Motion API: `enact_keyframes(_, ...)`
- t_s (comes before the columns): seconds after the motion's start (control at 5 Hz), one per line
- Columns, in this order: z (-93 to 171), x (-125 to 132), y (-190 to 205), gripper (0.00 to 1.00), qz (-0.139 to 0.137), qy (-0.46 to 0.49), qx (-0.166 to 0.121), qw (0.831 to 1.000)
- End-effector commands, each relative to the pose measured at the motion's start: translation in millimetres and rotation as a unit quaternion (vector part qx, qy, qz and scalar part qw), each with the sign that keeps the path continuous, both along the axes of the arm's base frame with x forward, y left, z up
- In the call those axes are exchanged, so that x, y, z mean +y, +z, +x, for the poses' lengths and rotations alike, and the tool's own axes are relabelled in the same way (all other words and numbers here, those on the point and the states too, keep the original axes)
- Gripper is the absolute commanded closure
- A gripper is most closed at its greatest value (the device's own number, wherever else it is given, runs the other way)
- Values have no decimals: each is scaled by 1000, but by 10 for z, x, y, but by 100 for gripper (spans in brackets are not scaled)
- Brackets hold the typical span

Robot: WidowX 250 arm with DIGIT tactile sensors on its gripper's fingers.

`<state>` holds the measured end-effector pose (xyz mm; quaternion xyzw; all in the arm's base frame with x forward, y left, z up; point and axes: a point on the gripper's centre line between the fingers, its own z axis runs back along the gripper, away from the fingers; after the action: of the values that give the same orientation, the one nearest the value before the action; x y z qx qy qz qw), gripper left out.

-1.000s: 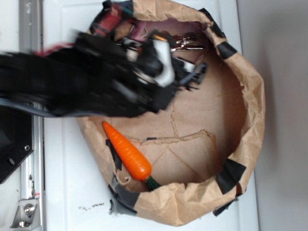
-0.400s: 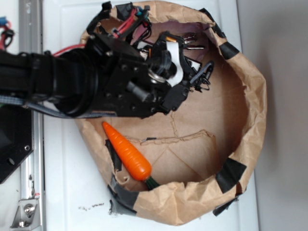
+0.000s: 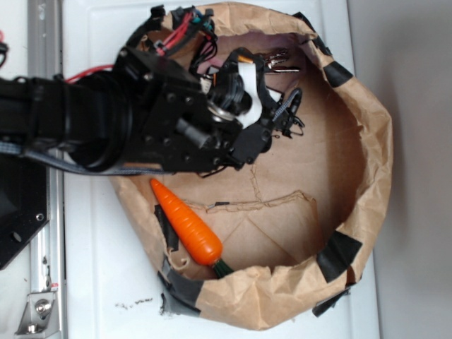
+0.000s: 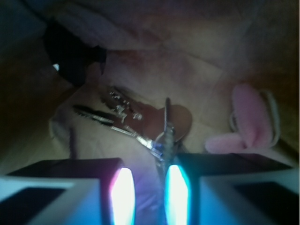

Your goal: Grab the silver keys.

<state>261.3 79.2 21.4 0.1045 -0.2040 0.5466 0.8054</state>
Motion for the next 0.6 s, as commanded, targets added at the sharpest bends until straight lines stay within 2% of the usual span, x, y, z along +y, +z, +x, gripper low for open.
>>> enact_keyframes(0.0,-40,135,110,100,-1,10,-10,1000)
enact_keyframes(0.4,-19,118,172,100,-6,-2,-6,1000)
